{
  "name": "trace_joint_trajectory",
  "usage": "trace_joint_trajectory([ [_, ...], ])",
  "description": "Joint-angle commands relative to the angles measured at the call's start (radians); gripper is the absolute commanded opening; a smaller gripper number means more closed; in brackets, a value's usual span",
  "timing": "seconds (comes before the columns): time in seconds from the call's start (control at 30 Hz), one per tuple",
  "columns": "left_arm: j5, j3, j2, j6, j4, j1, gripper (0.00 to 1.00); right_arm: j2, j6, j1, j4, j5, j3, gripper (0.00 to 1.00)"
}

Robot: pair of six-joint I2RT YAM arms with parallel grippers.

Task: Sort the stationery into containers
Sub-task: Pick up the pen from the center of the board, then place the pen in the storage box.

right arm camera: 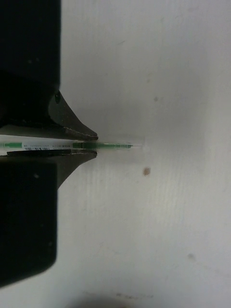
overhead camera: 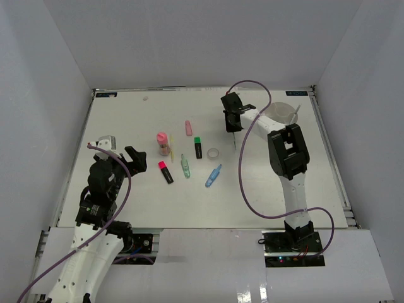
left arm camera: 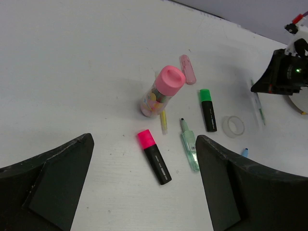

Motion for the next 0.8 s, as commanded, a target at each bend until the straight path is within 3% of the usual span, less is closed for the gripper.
trace_joint_trajectory([
  [0.0, 0.009, -0.007, -0.003, 0.005, 0.002, -0.003, 0.98, -0.235, -0.025, -0.029, 0.053, 0.038, -0.122, 0.08],
  [0.13, 0.007, -0.006, -0.007, 0.005, 0.002, -0.005, 0.98, -0.461, -0.043, -0.083, 0.227, 0.052, -0.344, 0.08],
  [0.37, 0.000, -0.006, -0.010, 0.000, 0.002, -0.003, 0.98, -0.758, -0.036, -0.234, 0.602, 0.231, -0.642, 0.08],
  [0.53, 0.003, -0.004, -0.007, -0.001, 0.000, -0.003, 0.98, -0.806, -0.056, -0.304, 0.843, 0.362, -0.765, 0.08],
  [0.77, -0.002, -0.004, 0.007, -0.001, 0.002, -0.003, 0.98, -0.728, -0.100, -0.391, 1.074, 0.362, -0.773, 0.08],
])
